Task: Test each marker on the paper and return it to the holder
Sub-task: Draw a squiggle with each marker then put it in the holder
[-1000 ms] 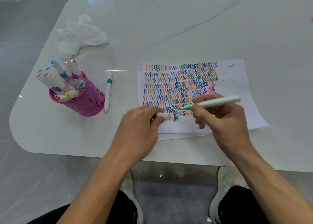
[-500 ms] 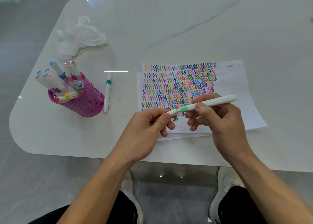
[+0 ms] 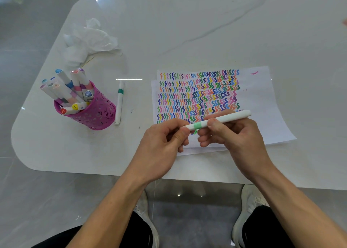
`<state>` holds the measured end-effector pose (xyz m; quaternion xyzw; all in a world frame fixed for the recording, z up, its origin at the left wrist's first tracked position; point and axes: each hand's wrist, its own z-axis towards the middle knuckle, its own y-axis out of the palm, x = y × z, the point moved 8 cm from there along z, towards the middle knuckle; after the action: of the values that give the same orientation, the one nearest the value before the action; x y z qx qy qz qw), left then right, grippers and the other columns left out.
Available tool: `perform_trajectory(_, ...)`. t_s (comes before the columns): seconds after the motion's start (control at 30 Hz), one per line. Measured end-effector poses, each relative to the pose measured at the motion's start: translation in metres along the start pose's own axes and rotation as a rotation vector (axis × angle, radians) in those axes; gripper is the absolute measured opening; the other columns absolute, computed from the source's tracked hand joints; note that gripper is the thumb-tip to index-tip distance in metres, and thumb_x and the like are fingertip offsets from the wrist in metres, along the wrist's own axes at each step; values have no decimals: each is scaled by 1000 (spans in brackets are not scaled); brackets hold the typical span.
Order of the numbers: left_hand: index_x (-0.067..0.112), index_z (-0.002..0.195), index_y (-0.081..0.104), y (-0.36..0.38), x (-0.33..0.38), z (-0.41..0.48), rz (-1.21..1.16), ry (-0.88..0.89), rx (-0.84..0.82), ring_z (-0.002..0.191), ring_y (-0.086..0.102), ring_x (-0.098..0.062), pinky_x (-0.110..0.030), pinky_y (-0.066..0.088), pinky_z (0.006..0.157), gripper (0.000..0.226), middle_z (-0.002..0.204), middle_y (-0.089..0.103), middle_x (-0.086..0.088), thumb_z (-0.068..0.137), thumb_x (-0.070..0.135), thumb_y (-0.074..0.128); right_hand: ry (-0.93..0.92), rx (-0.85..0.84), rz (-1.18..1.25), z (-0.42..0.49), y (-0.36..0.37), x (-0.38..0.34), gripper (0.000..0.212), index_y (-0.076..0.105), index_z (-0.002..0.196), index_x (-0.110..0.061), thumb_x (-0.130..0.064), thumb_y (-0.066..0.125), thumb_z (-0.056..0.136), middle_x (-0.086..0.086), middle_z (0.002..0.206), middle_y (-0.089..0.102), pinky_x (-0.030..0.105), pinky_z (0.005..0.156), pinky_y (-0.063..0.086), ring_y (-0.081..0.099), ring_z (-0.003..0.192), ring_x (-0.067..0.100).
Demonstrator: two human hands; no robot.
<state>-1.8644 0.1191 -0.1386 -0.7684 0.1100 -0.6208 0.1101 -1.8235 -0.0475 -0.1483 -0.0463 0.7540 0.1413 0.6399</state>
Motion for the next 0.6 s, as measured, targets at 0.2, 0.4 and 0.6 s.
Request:
perform_trajectory(0.2, 19, 100, 75, -1, 7, -2, 44, 49, 59, 61, 61, -7, -16, 49, 61, 13, 68, 67, 6, 98, 16, 62, 1, 6, 26, -1, 2, 2, 12, 75, 99, -4, -5, 63, 100, 17, 80, 78, 34, 67, 64, 77, 70, 34)
perform_trajectory(0.4, 20, 103, 75, -9, 11, -3, 37, 76, 79, 68, 69, -11, -14, 50, 63, 13, 73, 70, 7, 95, 20, 65, 26, -43, 65, 0, 8, 4, 15, 79, 102, -7, -15, 67, 98, 17, 85, 79, 34, 71, 64, 78, 76, 35)
perform_trajectory(0.6, 24, 95, 76, -26, 17, 0, -141, 91, 146, 71, 64, -13, -27, 53, 66, 10, 77, 70, -2, 88, 17, 73, 23, -77, 45, 3, 12, 1, 25, 82, 99, -11, -33, 76, 88, 13, 85, 79, 34, 72, 63, 77, 76, 30)
